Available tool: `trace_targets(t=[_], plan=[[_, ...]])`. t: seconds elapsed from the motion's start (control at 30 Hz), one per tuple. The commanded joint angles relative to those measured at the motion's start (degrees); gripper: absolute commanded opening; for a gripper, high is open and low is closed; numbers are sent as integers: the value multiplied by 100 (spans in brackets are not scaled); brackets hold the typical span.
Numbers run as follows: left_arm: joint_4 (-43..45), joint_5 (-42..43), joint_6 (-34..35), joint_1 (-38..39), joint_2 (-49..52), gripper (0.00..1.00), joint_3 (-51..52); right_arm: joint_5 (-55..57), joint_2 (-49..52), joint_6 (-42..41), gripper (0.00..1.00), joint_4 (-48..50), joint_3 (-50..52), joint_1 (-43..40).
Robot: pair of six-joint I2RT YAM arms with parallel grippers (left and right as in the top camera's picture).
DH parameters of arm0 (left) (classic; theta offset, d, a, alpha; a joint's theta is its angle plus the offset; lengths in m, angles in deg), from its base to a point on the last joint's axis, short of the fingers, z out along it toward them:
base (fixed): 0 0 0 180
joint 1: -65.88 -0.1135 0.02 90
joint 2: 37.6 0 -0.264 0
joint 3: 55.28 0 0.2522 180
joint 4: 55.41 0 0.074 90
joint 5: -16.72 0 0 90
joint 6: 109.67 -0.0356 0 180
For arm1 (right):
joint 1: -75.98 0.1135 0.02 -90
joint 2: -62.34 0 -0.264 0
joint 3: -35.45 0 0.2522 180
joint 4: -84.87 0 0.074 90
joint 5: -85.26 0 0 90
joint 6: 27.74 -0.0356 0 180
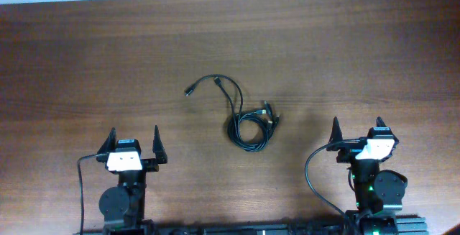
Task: Untangle cables
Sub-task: 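Move the left gripper forward to the black cable bundle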
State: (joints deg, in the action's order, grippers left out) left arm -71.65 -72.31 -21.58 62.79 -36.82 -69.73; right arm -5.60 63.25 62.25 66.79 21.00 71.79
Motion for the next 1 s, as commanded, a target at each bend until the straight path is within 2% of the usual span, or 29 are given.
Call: trace_targets(t=[0.0,0.13,0.17,0.2,0.23,0.43,0.67,0.87,0.97], plan=[[-15,-11,70,-44,-42,99,15,70,-70,-26,99,-24,37,4],[153,1362,326,-44,-44,99,15,70,-70,-26,99,-26,37,4],[114,1488,566,-44,-42,99,15,70,-70,-26,99,-26,37,4],[-109,1596,1167,-44,-37,99,15,70,-70,-26,99,-24,37,4],[-92,1652,1335,-44,9,99,11,70,-70,-26,99,-26,37,4],[-105,2164,1718,-44,232,99,-22,70,-70,-26,99,-26,37,4],[-103,2149,1794,-46,284,99,-149,70,-70,-26,99,-26,37,4],[-98,1423,1768,-44,428,99,-636,70,-70,-26,99,-24,37,4],[-103,1392,1631,-44,732,99,-914,70,-70,-26,99,-24,37,4]])
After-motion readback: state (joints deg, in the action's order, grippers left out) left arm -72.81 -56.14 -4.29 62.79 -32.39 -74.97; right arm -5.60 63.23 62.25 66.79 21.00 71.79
